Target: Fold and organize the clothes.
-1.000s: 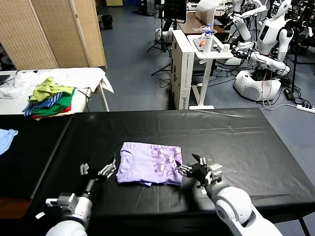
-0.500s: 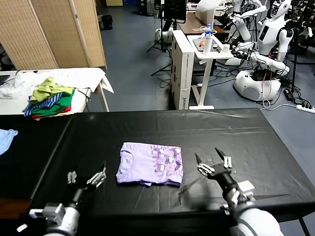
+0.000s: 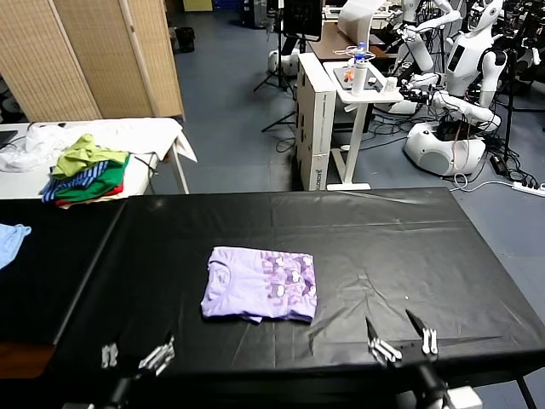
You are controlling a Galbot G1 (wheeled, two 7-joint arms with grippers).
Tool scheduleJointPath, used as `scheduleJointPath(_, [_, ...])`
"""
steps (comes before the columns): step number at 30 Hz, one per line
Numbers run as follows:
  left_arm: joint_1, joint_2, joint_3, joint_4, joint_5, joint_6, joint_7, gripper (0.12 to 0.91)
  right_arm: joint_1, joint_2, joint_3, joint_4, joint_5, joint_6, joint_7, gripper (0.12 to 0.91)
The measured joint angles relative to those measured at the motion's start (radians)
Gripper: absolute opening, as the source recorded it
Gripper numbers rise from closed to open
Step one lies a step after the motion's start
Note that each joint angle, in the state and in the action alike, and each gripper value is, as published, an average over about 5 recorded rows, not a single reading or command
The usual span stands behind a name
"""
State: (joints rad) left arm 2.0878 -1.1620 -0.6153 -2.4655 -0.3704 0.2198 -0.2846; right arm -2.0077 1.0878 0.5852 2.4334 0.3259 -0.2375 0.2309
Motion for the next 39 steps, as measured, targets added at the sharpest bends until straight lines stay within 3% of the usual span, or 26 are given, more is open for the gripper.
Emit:
scheduleJointPath(10, [0.109, -0.004, 0.001, -0.056, -0.022, 0.042, -0.043, 0.907, -0.122, 0.007, 0.011, 0.031, 0.007, -0.025, 0.012, 0.907])
scheduleJointPath(28, [0.125, -0.009, 0.005, -0.059, -0.015, 0.047, -0.033, 0.907, -0.141, 0.008, 0.011, 0.035, 0.008, -0.028, 0.011, 0.907])
scheduleJointPath(35, [0.108, -0.01, 0.02, -0.081, 0.002, 0.117, -0.03, 0.907, -0.142, 0.008, 0.011, 0.035, 0.008, -0.028, 0.01, 0.907])
scheduleJointPath(39, [0.11, -0.011, 0.01, -0.077, -0.031, 0.096, -0.016, 0.907, -0.142, 0.008, 0.011, 0.035, 0.008, -0.028, 0.01, 0.907])
